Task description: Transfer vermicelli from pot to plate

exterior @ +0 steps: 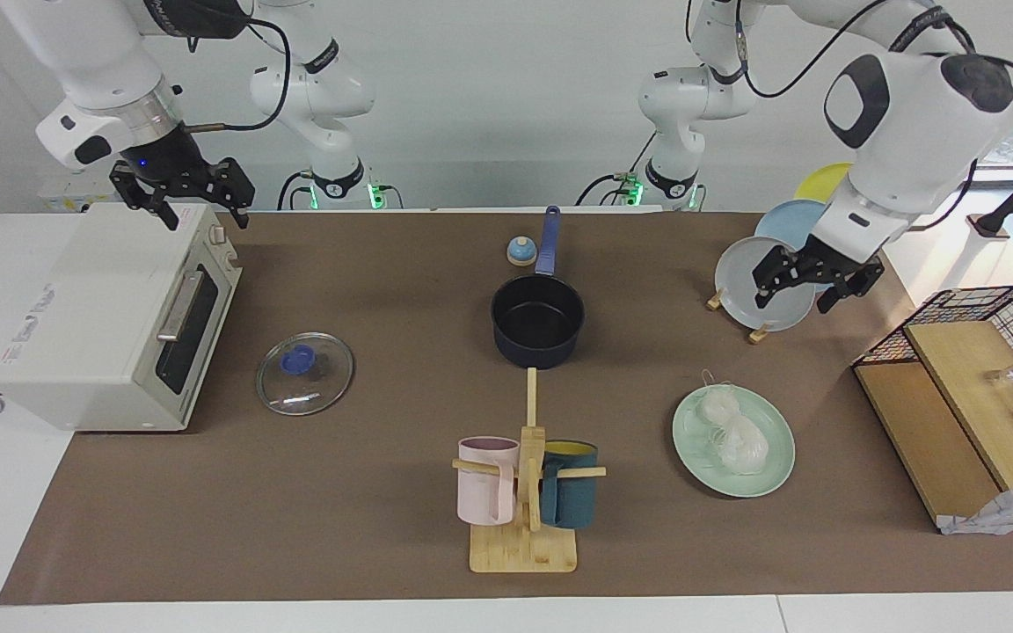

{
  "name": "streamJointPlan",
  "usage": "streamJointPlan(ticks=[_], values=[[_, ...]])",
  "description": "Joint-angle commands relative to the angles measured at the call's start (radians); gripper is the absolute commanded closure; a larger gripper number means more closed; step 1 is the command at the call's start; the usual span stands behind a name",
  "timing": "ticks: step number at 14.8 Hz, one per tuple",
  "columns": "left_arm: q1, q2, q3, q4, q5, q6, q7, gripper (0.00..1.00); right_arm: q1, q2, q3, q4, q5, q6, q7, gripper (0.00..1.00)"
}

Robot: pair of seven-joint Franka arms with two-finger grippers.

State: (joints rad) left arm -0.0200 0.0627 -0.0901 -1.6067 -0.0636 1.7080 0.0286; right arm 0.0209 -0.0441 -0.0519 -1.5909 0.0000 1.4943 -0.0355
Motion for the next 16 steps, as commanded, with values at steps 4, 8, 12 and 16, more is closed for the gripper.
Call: streamJointPlan(ticks=[4, 8, 12, 16], values=[[-0.012, -0.162, -0.002, -0.131, 0.045, -0.119, -0.079, 0.00, -0.001, 0.001, 0.007, 0.011, -0.008, 0.001, 0.017, 0.00], [-0.035, -0.178, -0.002, -0.165, 0.045, -0.140, -0.151, 0.00, -0.001, 0.001, 0.007, 0.011, 0.000, 0.003, 0.017, 0.00], [-0.041, -0.087, -0.003, 0.042, 0.047, -0.260, -0.150, 0.00, -0.001, 0.001, 0.007, 0.011, -0.002, 0.003, 0.019, 0.00], [-0.040, -0.086, -0.004, 0.034, 0.048, -0.246, -0.142, 0.00, -0.001, 0.003, 0.007, 0.011, -0.006, 0.001, 0.017, 0.00]])
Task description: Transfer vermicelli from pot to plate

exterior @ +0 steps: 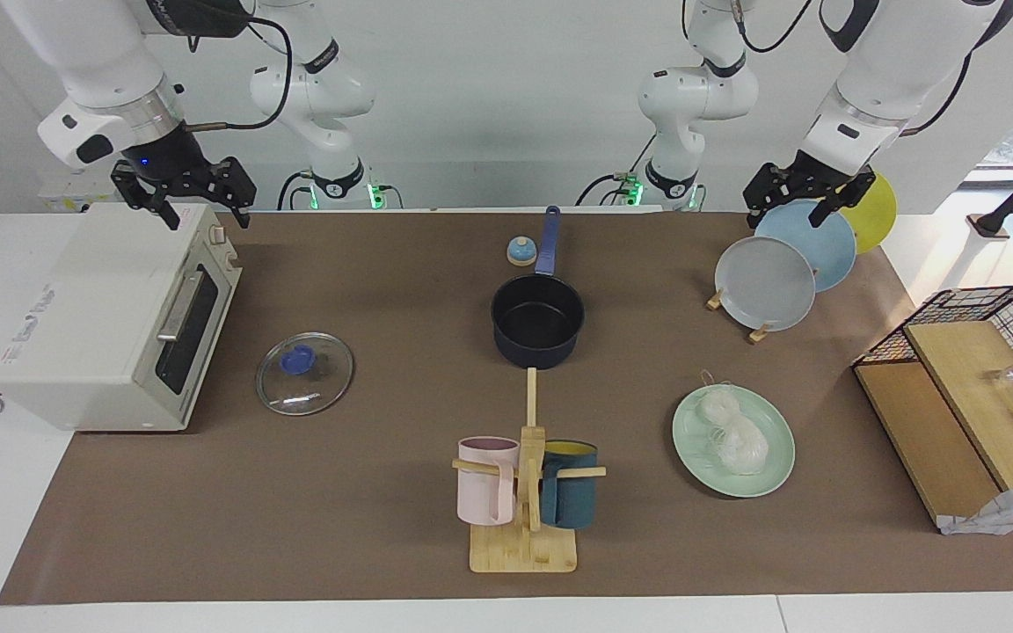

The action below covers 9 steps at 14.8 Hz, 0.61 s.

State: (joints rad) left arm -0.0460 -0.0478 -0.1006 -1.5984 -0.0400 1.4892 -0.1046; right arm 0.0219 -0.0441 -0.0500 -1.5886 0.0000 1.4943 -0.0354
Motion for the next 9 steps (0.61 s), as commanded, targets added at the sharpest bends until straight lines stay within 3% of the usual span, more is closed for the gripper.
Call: streamJointPlan(ticks=[1, 9], values=[[-0.015, 0.022, 0.007, 0.017, 0.038, -0.032, -0.001, 0.00, -0.002, 0.001, 0.006, 0.009, -0.005, 0.001, 0.017, 0.00], [-0.011, 0.023, 0.001, 0.020, 0.034, -0.018, 0.019, 0.00, -0.002, 0.003, 0.006, 0.009, -0.009, 0.000, 0.019, 0.00]])
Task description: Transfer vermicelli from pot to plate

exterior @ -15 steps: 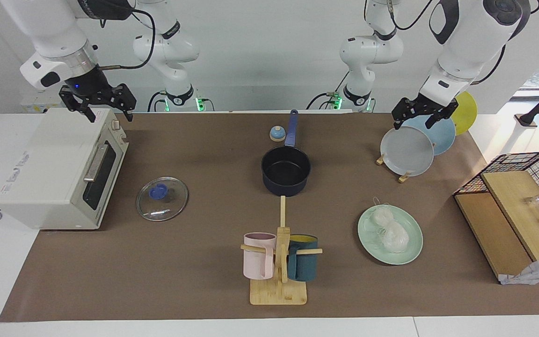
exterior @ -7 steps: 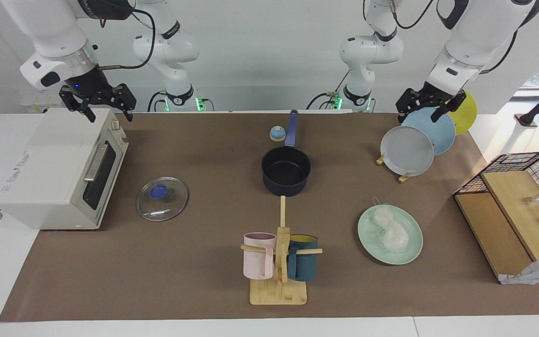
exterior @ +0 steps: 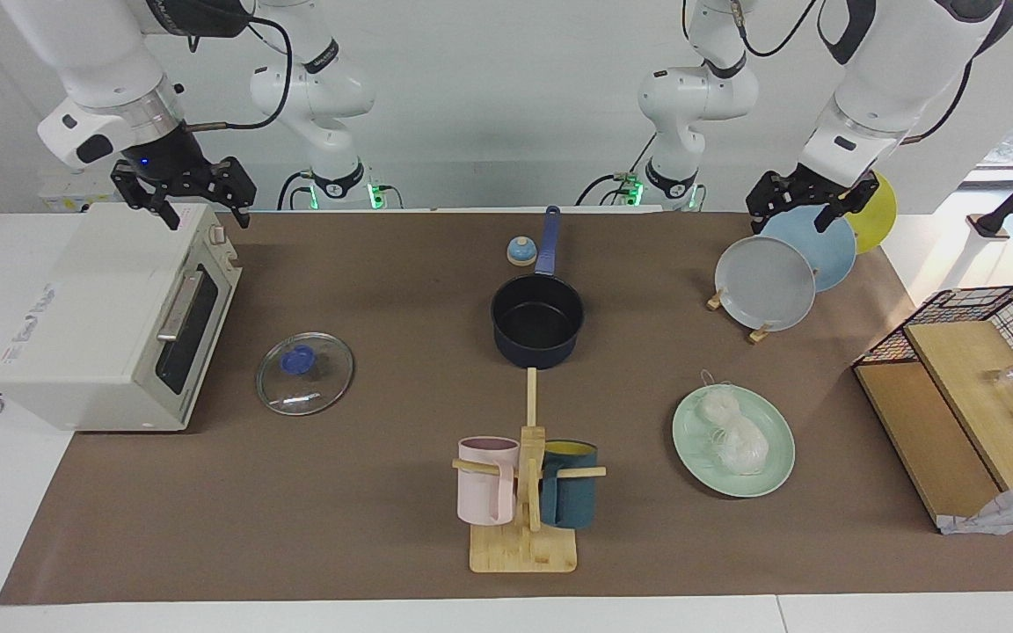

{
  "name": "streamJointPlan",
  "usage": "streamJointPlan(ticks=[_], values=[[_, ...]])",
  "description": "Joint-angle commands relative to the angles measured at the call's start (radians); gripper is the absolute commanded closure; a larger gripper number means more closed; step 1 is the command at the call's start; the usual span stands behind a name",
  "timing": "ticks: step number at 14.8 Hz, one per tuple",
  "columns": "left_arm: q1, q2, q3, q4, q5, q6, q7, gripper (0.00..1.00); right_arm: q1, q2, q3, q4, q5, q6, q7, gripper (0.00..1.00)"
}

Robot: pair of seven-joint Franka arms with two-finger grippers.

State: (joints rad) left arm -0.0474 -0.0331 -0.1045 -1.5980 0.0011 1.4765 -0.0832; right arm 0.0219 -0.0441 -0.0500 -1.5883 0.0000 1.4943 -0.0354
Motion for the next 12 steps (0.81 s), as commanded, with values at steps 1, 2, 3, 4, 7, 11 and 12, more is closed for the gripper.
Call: streamJointPlan(ticks=[1, 2, 3, 4, 7, 11, 12], values=[[-0.005, 0.009, 0.005, 0.020, -0.009, -0.004, 0.000, 0.00, -0.002, 0.003, 0.006, 0.008, -0.008, 0.000, 0.019, 0.00], [-0.005, 0.007, 0.005, 0.020, -0.012, -0.001, 0.000, 0.00, -0.002, 0.003, 0.006, 0.010, -0.006, 0.000, 0.019, 0.00], [-0.003, 0.007, 0.005, 0.018, -0.013, 0.008, 0.000, 0.00, -0.002, 0.003, 0.006, 0.008, -0.005, 0.000, 0.019, 0.00], [0.000, 0.007, 0.005, 0.016, -0.018, 0.016, -0.001, 0.00, -0.002, 0.003, 0.006, 0.008, -0.005, 0.000, 0.019, 0.00], [0.006, 0.006, 0.005, 0.013, -0.035, 0.024, -0.003, 0.00, -0.002, 0.003, 0.006, 0.008, -0.005, -0.002, 0.019, 0.00], [-0.002, -0.001, 0.006, 0.003, -0.033, 0.021, 0.010, 0.00, -0.002, 0.001, 0.006, 0.008, -0.005, -0.003, 0.019, 0.00], [-0.002, -0.001, 0.006, 0.003, -0.033, 0.019, 0.010, 0.00, -0.002, 0.003, 0.006, 0.008, -0.003, -0.002, 0.019, 0.00]])
